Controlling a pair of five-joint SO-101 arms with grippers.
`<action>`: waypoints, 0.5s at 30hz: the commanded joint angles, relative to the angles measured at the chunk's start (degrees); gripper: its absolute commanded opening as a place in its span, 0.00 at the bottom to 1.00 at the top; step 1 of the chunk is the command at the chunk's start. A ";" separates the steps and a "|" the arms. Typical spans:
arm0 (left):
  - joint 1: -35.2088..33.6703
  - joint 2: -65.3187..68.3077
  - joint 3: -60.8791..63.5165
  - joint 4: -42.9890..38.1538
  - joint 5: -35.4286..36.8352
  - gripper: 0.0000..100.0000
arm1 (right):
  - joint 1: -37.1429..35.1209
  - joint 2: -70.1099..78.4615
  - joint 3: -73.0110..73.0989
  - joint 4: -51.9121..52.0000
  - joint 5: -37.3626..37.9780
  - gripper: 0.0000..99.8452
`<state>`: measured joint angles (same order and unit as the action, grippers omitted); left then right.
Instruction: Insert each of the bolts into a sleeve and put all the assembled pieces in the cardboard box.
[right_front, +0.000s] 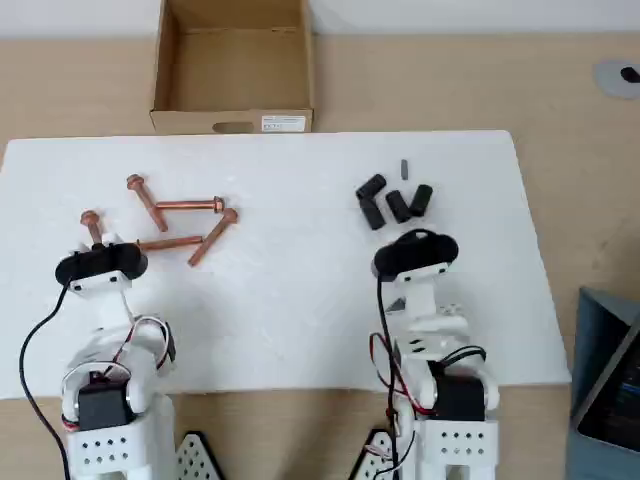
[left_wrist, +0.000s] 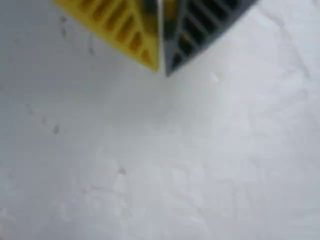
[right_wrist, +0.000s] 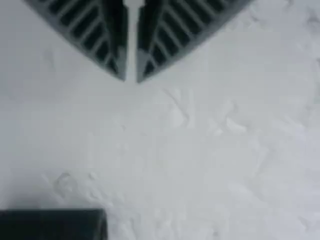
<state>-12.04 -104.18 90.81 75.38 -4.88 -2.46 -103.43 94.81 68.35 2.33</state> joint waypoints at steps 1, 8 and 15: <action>0.62 -0.31 -0.35 -1.14 -0.35 0.00 | -0.75 -5.85 -0.04 -1.32 0.18 0.01; 0.18 -0.22 -0.44 -1.93 -0.26 0.00 | -0.75 -5.41 -1.36 -0.88 0.18 0.01; 0.09 -0.22 -0.70 -1.93 0.00 0.00 | -0.84 -5.32 -6.20 2.37 0.09 0.01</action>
<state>-12.04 -104.18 90.81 74.59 -4.88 -2.46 -103.43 92.00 70.37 2.33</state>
